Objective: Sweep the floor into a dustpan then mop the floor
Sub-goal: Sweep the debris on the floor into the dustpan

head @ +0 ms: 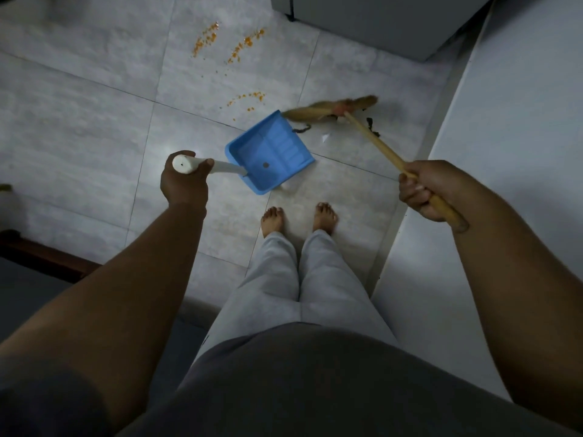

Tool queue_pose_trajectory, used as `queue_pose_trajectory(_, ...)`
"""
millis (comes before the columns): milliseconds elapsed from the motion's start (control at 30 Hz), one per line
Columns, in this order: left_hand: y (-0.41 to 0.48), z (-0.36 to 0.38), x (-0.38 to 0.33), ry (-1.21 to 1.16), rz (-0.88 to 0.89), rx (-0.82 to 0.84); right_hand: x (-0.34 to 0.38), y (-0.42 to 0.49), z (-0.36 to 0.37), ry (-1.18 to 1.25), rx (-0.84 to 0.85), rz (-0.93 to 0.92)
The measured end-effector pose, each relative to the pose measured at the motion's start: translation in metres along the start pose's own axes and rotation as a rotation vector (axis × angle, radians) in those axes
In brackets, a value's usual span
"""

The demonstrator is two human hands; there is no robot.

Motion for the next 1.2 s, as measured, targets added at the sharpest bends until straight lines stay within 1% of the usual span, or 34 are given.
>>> queue_pose_trajectory(133, -0.001, 0.000, -0.003, 0.033, 0.011, 0.012, -0.007, -0.023, -0.029, 0.088, -0.013, -0.043)
queue_pose_trajectory(267, 0.001, -0.001, 0.002, 0.047, 0.014, 0.033, 0.000, -0.019, -0.043, 0.363, 0.019, -0.113)
queue_pose_trajectory(400, 0.003, 0.001, 0.008, 0.084, 0.038, 0.056, 0.007, 0.006, -0.043, 0.669, 0.090, -0.195)
queue_pose_trajectory(500, 0.003, 0.003, 0.011, 0.082, 0.050, 0.064, 0.000, 0.024, -0.039, 0.774, 0.104, -0.193)
queue_pose_trajectory(667, 0.000, 0.015, 0.004, 0.079, 0.054, 0.067, -0.039, 0.026, -0.018, 0.704, 0.108, -0.072)
queue_pose_trajectory(833, -0.002, 0.030, -0.005, 0.038, 0.076, 0.078, -0.073, -0.008, -0.003, 0.501, 0.154, 0.056)
queue_pose_trajectory(967, -0.001, 0.035, -0.013, 0.038, 0.101, 0.071, -0.076, -0.032, -0.019, 0.403, 0.108, 0.024)
queue_pose_trajectory(1067, -0.001, 0.034, -0.015, 0.065, 0.107, 0.068, -0.071, -0.038, -0.035, 0.447, 0.053, -0.018)
queue_pose_trajectory(1200, 0.002, 0.025, -0.009, 0.059, 0.106, 0.056, -0.071, -0.028, -0.043, 0.538, 0.000, -0.030)
Point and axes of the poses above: each hand's wrist, its own y-axis towards the middle knuckle, its own z-axis out of the palm, x = y × z, the point moved 5 cm from there along y, towards the middle knuckle, and after that the axes turned 7 degrees about x, right-handed, at the moved point
